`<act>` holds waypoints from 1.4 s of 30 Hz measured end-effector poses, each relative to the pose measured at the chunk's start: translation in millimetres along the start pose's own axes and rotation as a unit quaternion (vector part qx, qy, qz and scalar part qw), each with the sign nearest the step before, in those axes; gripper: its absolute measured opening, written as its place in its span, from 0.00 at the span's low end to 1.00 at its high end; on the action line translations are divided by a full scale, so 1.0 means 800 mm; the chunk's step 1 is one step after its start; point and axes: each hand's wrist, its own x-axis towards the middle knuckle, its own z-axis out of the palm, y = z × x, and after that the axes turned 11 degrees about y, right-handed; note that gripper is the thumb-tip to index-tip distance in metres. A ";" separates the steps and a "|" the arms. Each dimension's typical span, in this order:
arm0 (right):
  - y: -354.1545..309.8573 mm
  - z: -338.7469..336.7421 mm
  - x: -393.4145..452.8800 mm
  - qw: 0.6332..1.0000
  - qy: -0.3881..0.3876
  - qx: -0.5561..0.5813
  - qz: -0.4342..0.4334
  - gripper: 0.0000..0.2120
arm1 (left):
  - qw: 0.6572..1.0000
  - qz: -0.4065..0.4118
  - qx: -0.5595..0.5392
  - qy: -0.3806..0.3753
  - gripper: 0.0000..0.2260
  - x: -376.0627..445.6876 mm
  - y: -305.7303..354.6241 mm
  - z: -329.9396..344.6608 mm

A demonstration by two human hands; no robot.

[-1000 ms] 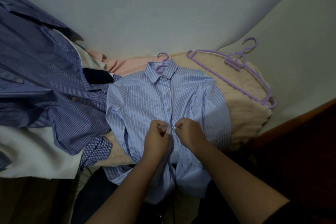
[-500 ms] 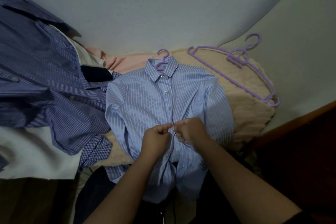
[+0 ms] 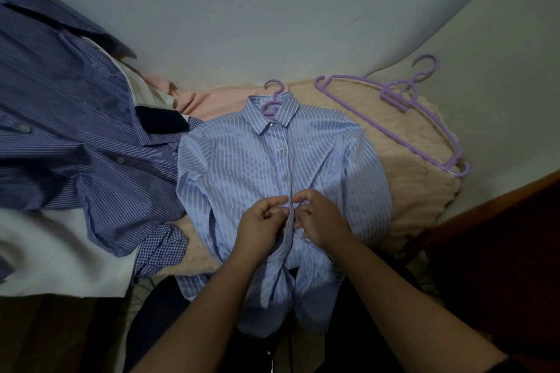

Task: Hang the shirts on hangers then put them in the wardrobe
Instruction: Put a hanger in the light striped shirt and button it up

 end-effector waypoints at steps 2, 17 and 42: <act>0.006 0.000 0.000 0.998 0.010 -0.036 -0.044 0.12 | 1.000 0.008 -0.003 -0.001 0.10 0.001 0.000 0.003; 0.008 0.013 0.012 0.998 0.013 0.057 0.035 0.16 | 0.999 -0.001 -0.037 0.012 0.13 0.010 -0.014 0.001; 0.001 0.009 0.015 0.995 -0.006 0.077 0.064 0.10 | 0.987 -0.100 -0.126 -0.023 0.11 0.022 -0.017 -0.008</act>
